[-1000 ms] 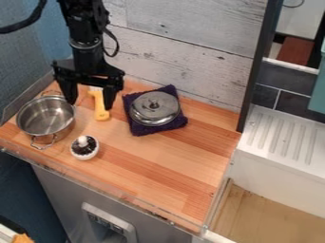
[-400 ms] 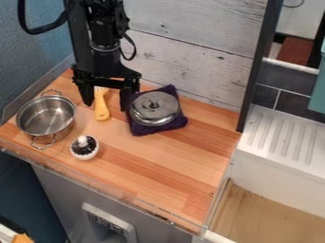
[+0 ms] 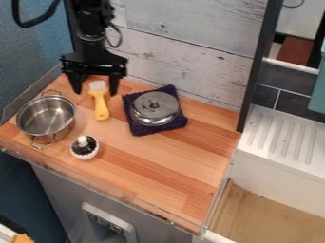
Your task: Pickup the wooden brush and put it on the center of the table
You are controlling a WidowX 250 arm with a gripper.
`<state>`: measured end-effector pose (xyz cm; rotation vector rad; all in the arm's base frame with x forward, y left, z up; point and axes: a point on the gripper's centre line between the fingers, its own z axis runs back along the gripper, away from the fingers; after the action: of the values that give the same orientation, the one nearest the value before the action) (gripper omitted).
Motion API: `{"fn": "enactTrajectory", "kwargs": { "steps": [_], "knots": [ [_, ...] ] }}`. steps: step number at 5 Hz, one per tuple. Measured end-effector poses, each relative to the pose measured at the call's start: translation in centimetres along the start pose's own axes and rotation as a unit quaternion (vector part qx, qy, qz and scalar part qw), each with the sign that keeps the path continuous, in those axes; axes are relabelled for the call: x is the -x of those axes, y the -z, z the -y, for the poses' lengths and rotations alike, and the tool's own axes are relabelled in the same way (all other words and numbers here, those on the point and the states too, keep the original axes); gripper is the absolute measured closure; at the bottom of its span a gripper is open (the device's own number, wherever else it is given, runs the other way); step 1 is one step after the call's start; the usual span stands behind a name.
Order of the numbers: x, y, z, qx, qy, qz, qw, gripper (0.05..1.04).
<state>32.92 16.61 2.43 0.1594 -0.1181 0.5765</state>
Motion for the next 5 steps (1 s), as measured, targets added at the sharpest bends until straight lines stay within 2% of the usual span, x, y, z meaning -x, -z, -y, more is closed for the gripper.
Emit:
{"fn": "enactTrajectory", "kwargs": {
  "steps": [1, 2, 4, 5],
  "knots": [
    [-1.2, 1.5, -0.6, -0.016, -0.023, 0.005, 0.9996, 0.082],
    [-2.4, 2.5, -0.4, -0.010, -0.029, 0.019, 0.9993, 0.082],
    [-5.1, 5.0, -0.3, 0.027, -0.051, 0.020, 0.9981, 0.082],
    [-5.9, 6.4, -0.1, 0.034, -0.058, 0.018, 0.9976, 0.082]
  ]
}}
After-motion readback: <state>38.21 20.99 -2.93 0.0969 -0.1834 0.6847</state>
